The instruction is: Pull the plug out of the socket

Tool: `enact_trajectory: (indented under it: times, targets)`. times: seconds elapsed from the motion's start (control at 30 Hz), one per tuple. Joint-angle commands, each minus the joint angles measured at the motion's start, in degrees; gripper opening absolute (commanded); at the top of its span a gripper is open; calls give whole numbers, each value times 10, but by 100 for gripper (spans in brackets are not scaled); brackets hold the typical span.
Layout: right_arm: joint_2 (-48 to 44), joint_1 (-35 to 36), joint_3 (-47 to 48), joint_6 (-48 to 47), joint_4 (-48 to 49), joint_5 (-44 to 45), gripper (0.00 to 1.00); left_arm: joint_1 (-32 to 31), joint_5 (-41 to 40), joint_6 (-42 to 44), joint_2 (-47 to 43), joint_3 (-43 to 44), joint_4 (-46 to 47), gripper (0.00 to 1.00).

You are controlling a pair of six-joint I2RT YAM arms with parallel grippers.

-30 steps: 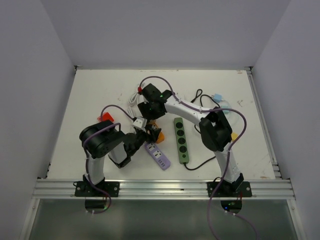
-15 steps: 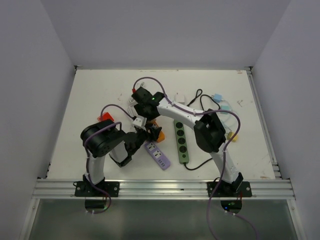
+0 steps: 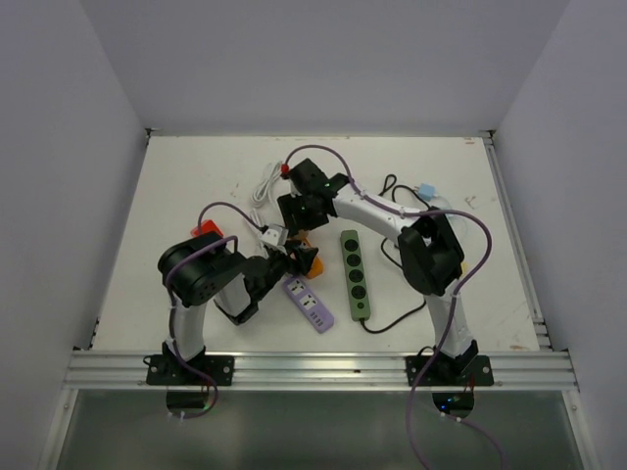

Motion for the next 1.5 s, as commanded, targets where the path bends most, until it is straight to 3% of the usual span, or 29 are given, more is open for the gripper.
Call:
enact_trajectory:
  times: [0.0, 0.27, 0.4, 0.63, 0.77, 0.87, 0.97, 1.2, 1.47]
  targets:
    - [-36, 26, 45, 26, -44, -71, 0, 21, -14, -66, 173, -76, -45, 66]
    - [44, 120, 154, -32, -154, 147, 0, 20, -9, -66, 174, -65, -63, 66]
    - [46, 121, 151, -33, -153, 147, 0, 21, -8, -66, 175, -60, -73, 66]
    - [-16, 82, 107, -14, -104, 4, 0, 21, -9, -65, 178, -58, -78, 66]
    - [-64, 25, 50, 27, -20, -148, 0, 21, -9, -65, 178, -59, -77, 66]
    - [-76, 3, 10, 65, 20, -204, 0, 21, -13, -66, 179, -57, -82, 66]
    - [-66, 15, 19, 53, -5, -174, 0, 21, -13, -66, 180, -53, -86, 66]
    - [10, 95, 127, -18, -124, 50, 0, 21, -13, -68, 180, -49, -93, 66]
    - [40, 120, 153, -37, -162, 116, 0, 21, -9, -69, 182, -45, -98, 66]
